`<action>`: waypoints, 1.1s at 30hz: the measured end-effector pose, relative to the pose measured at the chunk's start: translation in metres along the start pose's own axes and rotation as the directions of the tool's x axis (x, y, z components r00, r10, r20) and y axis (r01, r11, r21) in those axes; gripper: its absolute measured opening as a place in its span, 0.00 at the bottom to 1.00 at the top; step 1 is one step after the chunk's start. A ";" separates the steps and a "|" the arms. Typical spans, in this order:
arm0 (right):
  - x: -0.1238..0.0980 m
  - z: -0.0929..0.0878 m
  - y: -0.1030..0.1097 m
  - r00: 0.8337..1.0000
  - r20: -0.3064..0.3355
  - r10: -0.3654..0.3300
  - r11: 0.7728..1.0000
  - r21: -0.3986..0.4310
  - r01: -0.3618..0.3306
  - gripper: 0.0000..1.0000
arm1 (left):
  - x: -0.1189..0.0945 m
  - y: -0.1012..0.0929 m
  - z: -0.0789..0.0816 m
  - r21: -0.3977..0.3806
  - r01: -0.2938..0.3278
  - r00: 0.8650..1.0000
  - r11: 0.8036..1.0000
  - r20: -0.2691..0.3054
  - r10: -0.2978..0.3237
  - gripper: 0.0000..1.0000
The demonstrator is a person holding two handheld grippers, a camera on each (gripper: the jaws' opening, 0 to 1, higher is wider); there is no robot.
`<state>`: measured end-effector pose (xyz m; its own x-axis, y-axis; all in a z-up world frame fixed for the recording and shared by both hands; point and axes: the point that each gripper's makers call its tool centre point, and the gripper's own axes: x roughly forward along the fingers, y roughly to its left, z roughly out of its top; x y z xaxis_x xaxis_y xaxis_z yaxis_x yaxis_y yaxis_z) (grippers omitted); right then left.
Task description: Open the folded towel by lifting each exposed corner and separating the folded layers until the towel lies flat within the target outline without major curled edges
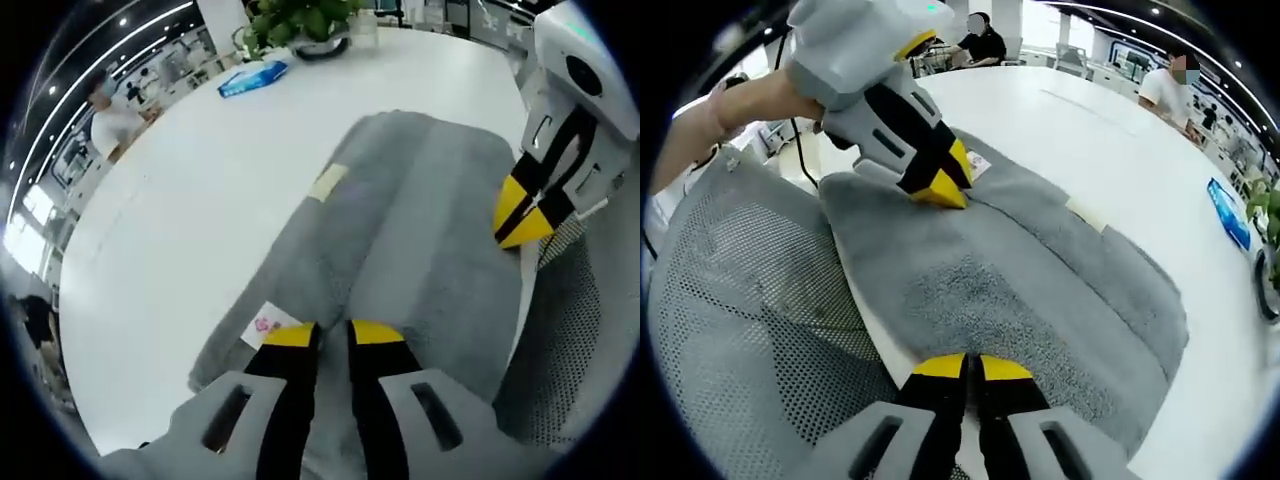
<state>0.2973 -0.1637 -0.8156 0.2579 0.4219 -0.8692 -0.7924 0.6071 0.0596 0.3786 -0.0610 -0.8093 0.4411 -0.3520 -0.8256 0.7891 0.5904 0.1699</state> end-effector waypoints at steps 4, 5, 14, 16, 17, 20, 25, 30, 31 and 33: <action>0.001 0.002 -0.008 1.000 -0.001 -0.020 1.000 0.005 0.020 0.00 | -0.002 0.001 -0.003 -0.037 0.003 1.000 0.999 -0.009 -0.004 0.11; 0.001 0.002 -0.010 1.000 -0.004 -0.022 1.000 0.006 0.022 0.00 | -0.002 0.001 -0.004 -0.049 0.006 1.000 0.999 -0.011 -0.007 0.11; 0.002 0.006 -0.026 0.999 -0.030 -0.026 0.997 0.073 0.029 0.00 | -0.007 -0.006 -0.009 -0.083 -0.020 0.999 0.996 -0.033 0.017 0.10; 0.003 0.007 -0.029 0.999 -0.032 -0.040 0.997 0.070 0.042 0.00 | -0.009 -0.008 -0.011 -0.085 -0.028 0.999 0.996 -0.033 0.026 0.09; 0.003 0.007 -0.031 0.998 -0.033 -0.046 0.996 0.069 0.048 0.00 | -0.009 -0.009 -0.012 -0.083 -0.030 0.999 0.996 -0.033 0.028 0.09; 0.004 0.010 -0.036 0.997 -0.034 -0.066 0.996 0.054 0.068 0.00 | -0.012 -0.010 -0.016 -0.107 -0.029 0.999 0.994 -0.025 0.027 0.09; 0.006 0.012 -0.041 0.995 -0.041 -0.086 0.996 0.030 0.088 0.00 | -0.013 -0.013 -0.018 -0.131 -0.025 1.000 0.991 -0.018 0.023 0.09; 0.008 0.016 -0.046 0.992 -0.064 -0.112 0.994 -0.025 0.111 0.00 | -0.015 -0.019 -0.020 -0.132 -0.019 1.000 0.991 -0.026 0.016 0.08; 0.009 0.016 -0.047 0.991 -0.070 -0.118 0.993 -0.034 0.116 0.00 | -0.015 -0.020 -0.020 -0.137 -0.019 1.000 0.990 -0.027 0.015 0.08; 0.010 0.018 -0.050 0.989 -0.078 -0.126 0.991 -0.048 0.123 0.00 | -0.016 -0.022 -0.021 -0.148 -0.018 1.000 0.989 -0.027 0.014 0.08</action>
<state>0.3492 -0.1774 -0.8185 0.3120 0.2882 -0.9053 -0.7805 0.6211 -0.0713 0.3454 -0.0530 -0.8116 0.4403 -0.3243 -0.8372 0.7094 0.6972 0.1030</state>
